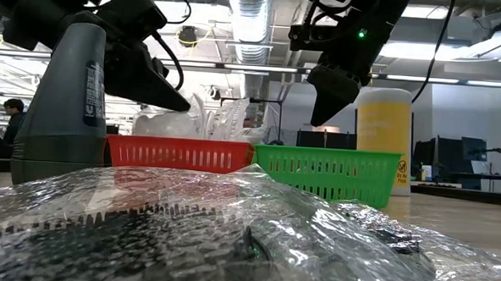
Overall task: Pick & Place Travel size toiletries
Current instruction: Put the white cotton pack into the left red basket, then put the dark gray deodorant into the right green basket
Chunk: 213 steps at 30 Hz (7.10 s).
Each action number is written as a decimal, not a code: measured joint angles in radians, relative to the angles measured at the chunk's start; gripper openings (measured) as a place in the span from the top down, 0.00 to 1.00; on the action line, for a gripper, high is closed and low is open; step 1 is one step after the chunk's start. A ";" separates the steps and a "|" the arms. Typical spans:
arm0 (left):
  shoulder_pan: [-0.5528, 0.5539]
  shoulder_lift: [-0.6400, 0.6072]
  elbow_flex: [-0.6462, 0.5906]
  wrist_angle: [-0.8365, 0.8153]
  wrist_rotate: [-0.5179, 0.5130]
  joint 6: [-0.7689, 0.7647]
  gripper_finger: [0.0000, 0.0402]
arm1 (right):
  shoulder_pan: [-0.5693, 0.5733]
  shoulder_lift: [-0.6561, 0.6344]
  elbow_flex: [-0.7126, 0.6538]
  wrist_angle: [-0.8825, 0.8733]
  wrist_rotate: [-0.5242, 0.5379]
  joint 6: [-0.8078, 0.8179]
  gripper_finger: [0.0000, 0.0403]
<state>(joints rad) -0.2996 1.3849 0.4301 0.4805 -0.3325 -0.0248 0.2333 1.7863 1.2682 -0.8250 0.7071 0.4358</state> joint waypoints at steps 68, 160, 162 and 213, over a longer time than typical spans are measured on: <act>-0.325 0.019 -0.001 0.087 0.048 -0.411 0.29 | 0.000 0.000 0.000 0.002 -0.004 0.002 0.73; -0.348 0.263 0.071 0.415 -0.079 -0.213 0.51 | 0.014 0.000 0.000 0.040 -0.004 -0.002 0.73; -0.345 0.221 0.071 0.402 -0.106 -0.173 0.51 | 0.018 0.000 0.000 0.054 -0.004 -0.021 0.73; -0.015 0.000 0.071 0.347 -0.108 0.107 0.51 | 0.190 -0.133 0.000 0.759 -0.182 -0.600 0.73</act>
<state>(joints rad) -0.3147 1.3853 0.5014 0.8272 -0.4404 0.0822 0.4232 1.6531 1.2686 -0.0659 0.5255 -0.1643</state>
